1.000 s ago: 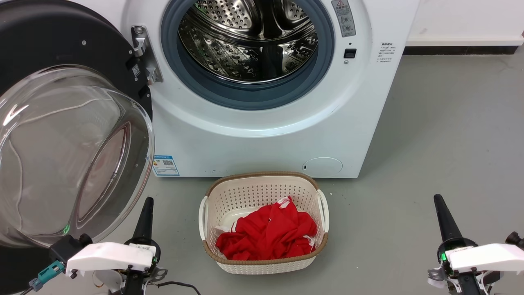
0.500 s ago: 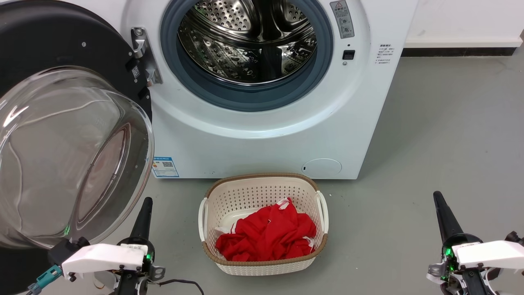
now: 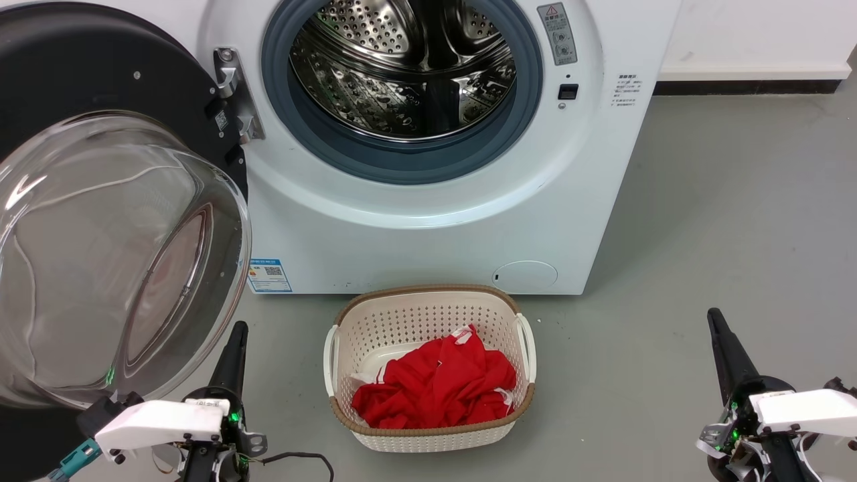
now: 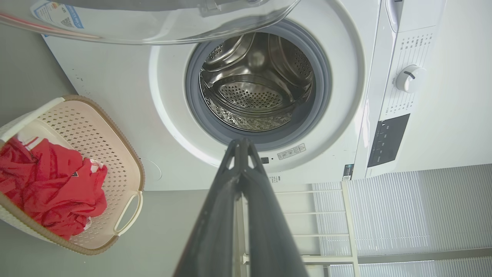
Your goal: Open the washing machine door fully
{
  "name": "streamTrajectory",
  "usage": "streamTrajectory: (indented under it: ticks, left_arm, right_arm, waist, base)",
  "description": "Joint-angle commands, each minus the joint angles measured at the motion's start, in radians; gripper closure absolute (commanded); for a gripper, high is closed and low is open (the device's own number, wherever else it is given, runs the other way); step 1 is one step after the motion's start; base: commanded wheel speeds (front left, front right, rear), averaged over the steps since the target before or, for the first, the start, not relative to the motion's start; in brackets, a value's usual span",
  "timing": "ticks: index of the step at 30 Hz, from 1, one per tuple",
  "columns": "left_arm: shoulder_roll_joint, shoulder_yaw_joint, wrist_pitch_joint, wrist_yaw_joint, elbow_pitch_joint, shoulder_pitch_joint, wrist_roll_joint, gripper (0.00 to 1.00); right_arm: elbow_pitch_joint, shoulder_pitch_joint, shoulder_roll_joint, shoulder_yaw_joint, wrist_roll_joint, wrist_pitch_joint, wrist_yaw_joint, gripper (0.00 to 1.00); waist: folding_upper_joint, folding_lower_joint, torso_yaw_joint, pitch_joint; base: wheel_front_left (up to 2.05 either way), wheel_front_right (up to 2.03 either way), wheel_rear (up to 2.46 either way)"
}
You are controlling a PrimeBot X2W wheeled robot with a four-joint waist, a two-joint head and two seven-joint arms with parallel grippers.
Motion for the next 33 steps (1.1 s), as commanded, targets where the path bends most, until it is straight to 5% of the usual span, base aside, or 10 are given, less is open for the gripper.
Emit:
streamTrajectory:
  ticks: [1, 33]
  left_arm:
    - [-0.001, 0.007, 0.007, -0.008, 0.001, -0.020, -0.022, 1.00]
    - [-0.010, 0.033, 0.047, -0.025, 0.015, -0.019, -0.168, 1.00]
  right_arm:
    - [0.000, -0.018, -0.003, -0.002, 0.024, 0.005, 0.000, 1.00]
    - [0.022, -0.036, 0.004, -0.016, 0.174, 0.048, 0.000, 1.00]
  waist:
    - [0.0000, 0.0000, 0.000, -0.001]
    - [0.0000, 0.0000, -0.005, -0.009]
  base:
    - [0.00, 0.00, 0.00]
    - [0.00, 0.00, 0.00]
